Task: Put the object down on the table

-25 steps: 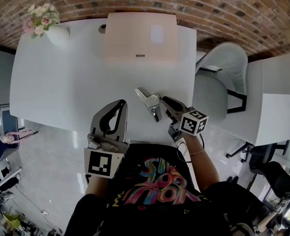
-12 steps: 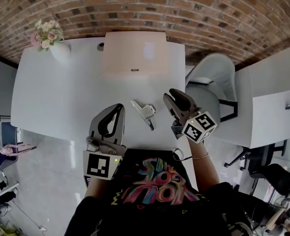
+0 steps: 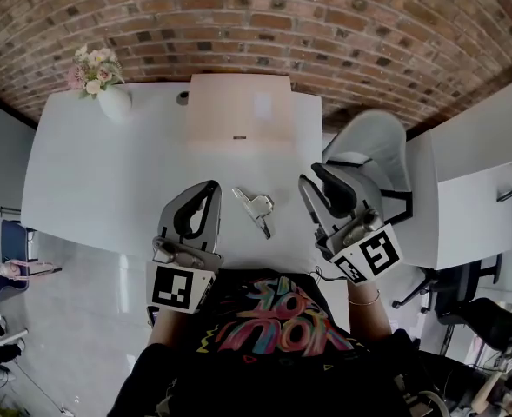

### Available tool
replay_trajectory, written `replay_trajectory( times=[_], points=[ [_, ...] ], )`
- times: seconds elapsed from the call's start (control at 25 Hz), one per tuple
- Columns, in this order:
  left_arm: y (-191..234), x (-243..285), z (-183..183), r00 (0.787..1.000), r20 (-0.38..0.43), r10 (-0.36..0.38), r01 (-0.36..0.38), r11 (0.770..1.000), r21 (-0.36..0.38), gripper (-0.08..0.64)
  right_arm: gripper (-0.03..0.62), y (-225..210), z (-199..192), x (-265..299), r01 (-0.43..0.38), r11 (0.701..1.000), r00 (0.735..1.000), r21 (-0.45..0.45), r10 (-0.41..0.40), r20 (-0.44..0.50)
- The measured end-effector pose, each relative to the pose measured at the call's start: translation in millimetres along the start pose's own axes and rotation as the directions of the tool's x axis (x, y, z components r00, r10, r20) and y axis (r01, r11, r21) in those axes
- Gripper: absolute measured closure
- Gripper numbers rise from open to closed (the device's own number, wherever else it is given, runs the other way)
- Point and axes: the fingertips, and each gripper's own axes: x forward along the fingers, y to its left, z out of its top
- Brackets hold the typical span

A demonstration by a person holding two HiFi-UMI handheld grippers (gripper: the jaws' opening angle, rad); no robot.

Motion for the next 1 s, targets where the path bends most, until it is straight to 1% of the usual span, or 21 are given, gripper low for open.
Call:
replay_trajectory(
  times=[0.12,0.28,0.44,0.6,0.76,1.0],
  points=[
    [6,-6,-1,1.000,-0.003,0.016,-0.016,1.000,-0.005,0.535,0.486,11,2,-10,0.020,1.000,1.000,-0.015,-0.020,-0.020],
    [13,-11,-4,0.999,-0.006,0.033,-0.033,0.999,-0.011,0.535,0.522,12,-2,-22,0.083,0.996,0.996,-0.026,-0.084,-0.036],
    [17,-12,-6,0.999,-0.009,0.038,-0.038,0.999,-0.010,0.535,0.574,5,3,-30,0.157,0.988,0.988,0.001,-0.157,-0.012],
    [15,-13,-12,0.999,-0.028,0.015,-0.014,1.000,0.024,0.535,0.574,2,8,-35,0.166,0.985,0.986,0.039,-0.167,0.015],
    [17,-15,-18,0.999,-0.041,0.021,-0.020,0.999,0.034,0.535,0.575,-4,7,-35,0.177,0.984,0.984,0.035,-0.177,0.011],
    [16,-14,-22,0.998,-0.054,0.026,-0.024,0.999,0.038,0.535,0.575,-12,-6,-37,0.197,0.980,0.980,0.016,-0.196,-0.038]
  ],
)
